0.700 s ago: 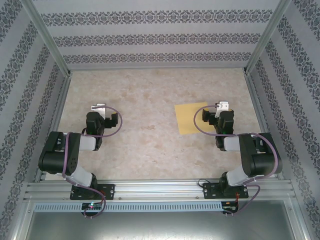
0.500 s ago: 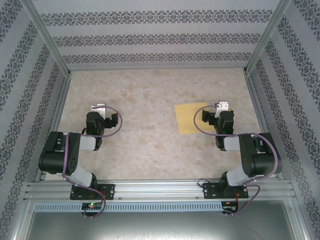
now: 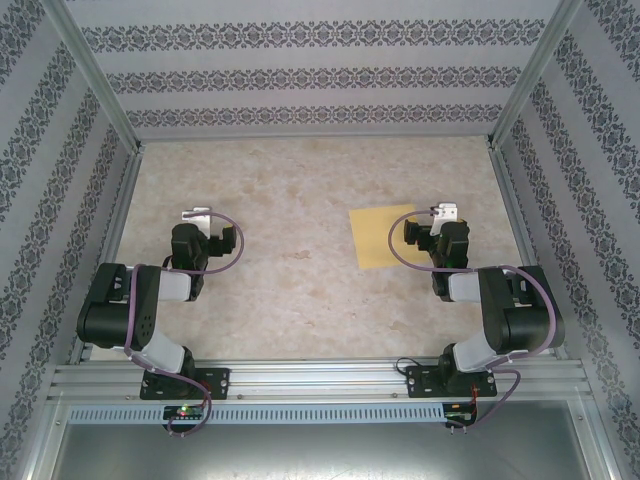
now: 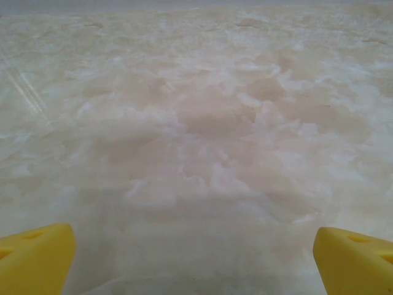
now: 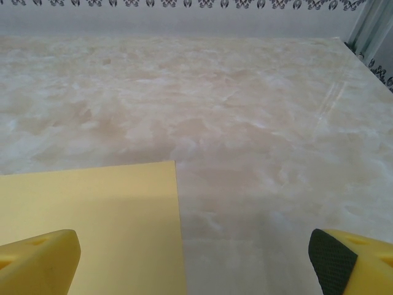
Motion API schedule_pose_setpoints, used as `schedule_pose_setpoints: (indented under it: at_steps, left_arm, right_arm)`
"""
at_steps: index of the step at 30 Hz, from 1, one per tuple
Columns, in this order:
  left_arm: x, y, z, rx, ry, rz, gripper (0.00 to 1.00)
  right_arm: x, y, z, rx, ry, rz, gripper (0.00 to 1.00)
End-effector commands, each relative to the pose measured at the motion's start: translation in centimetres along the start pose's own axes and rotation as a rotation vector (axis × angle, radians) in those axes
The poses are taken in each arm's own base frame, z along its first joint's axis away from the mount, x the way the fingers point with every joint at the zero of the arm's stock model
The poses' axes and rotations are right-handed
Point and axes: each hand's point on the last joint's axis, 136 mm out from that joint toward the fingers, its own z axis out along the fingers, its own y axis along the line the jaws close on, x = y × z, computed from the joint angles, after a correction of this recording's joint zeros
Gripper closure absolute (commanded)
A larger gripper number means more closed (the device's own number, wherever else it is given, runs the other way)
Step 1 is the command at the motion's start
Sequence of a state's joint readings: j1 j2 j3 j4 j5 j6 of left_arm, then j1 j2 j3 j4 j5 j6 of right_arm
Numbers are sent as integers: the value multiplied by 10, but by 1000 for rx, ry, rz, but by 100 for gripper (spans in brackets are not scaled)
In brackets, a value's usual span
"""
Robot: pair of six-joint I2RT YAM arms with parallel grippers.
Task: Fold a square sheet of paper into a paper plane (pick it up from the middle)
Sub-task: Move the square sheet of paper to the center of the table.
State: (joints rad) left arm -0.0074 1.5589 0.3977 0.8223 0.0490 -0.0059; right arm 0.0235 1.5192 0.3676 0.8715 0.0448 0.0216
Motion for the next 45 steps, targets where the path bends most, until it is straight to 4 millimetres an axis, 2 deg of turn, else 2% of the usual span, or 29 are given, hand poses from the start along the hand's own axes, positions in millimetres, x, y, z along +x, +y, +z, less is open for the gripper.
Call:
schedule_pose_setpoints:
  at_steps: [1, 4, 8, 13, 15, 18, 20, 21, 23, 24, 27, 30, 32, 38, 45]
  left_arm:
    - [-11, -1, -1, 24, -33, 15, 0]
    - [-19, 3, -11, 3, -65, 2, 0]
    - [-29, 0, -20, 19, -28, -10, 0]
    - [-48, 3, -36, 7, -37, -58, 0]
    - [-63, 7, -42, -19, -49, -106, 0]
    - [-83, 13, -49, -52, -6, -239, 0]
    - [-89, 25, -54, -132, 36, -370, 0]
    - [-89, 34, -57, -196, 61, -454, 0]
    - [-82, 37, -58, -236, 117, -551, 0]
    - [-81, 34, -56, -224, 140, -573, 0]
    - [-80, 7, -44, -70, 207, -586, 0]
    - [-81, -31, -33, 129, 245, -634, 0]
    - [-78, -50, -28, 195, 276, -639, 0]
    - [-66, -97, -26, 280, 350, -549, 0]
    - [-54, -134, -29, 316, 389, -442, 0]
  right_arm:
    - [-18, 8, -3, -33, -59, -17, 2]
    - [-19, 9, -6, -19, -71, -30, 2]
    - [-33, 3, -13, 23, -85, -20, 2]
    - [-47, -3, -28, 60, 96, 81, 2]
    - [-59, -3, -39, 73, 126, 197, 2]
    - [-72, -4, -56, 102, 187, 462, 2]
    - [-79, 17, -60, -18, 242, 531, 3]
    - [-81, 31, -59, -96, 257, 568, 2]
    - [-77, 55, -56, -232, 293, 628, 2]
    - [-74, 67, -56, -290, 326, 649, 2]
    - [-61, 100, -56, -394, 438, 619, 2]
    - [-42, 128, -57, -416, 544, 537, 6]
    - [-28, 140, -57, -420, 594, 514, 7]
    - [14, 146, -47, -304, 735, 427, 7]
    - [37, 141, -29, -214, 811, 425, 7]
